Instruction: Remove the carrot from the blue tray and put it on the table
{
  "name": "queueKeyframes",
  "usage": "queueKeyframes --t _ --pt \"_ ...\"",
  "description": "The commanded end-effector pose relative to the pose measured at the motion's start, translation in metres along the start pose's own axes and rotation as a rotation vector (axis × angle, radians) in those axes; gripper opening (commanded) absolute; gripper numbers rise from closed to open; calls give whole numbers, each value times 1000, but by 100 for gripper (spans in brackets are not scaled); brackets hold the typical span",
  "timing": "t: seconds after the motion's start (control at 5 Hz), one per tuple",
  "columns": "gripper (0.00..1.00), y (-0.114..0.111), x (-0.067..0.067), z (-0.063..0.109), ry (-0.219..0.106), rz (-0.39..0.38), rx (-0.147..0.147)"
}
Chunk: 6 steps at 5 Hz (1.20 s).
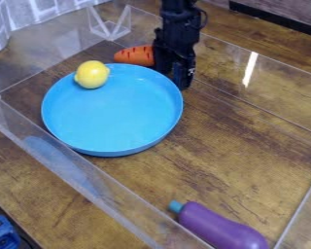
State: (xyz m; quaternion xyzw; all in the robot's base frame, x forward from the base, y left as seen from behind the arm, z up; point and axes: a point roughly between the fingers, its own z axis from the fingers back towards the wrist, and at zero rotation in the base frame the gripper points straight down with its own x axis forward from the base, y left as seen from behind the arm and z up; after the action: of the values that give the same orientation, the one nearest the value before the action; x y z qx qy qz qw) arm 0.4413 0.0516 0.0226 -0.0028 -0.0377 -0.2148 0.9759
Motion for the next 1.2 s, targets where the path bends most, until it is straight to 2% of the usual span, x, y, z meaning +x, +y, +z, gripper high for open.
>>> queueKeyframes --t 0.0,0.4,1.0 --pt "100 -1 7 18 -49 -5 27" --pt "100 -4 7 14 -58 -1 33" --pt "100 11 5 36 -94 69 23"
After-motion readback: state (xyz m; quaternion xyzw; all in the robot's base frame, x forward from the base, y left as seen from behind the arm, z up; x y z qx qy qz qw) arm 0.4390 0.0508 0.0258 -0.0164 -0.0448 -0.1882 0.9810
